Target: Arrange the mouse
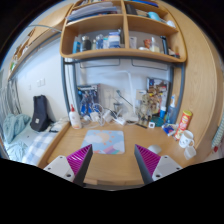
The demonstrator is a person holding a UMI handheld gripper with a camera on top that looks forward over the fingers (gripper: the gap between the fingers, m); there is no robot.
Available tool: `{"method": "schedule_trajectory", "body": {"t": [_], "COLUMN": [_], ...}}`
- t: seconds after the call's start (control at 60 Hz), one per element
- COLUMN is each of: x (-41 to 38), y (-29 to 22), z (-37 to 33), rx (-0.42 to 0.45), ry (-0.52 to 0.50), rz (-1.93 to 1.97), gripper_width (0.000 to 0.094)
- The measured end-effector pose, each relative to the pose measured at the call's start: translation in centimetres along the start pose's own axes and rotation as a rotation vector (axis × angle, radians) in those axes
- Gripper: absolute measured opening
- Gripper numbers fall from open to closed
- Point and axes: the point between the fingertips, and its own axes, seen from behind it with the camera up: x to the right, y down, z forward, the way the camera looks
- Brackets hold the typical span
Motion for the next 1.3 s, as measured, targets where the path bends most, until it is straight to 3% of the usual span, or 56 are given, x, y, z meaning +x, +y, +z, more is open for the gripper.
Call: {"method": "schedule_trajectory", "body": {"t": [0.317,0.517,0.683,0.95,1.3], "x": [14.8,18.5,20.1,20.7,18.6], "y": [12.6,15.9,16.2,13.7,12.2], "z": [6.5,13.7,19.2,25.0,28.5], "rx": [-0.146,-0.242,-0.297,-0.316,-0.290], "ry": [0.157,0.165,0.145,0.077,-0.015], "rz": [0.035,0.093,0.078,0.031,-0.030], "gripper_width": [0.0828,0.0828,0.0829,0.0822,0.0565]}}
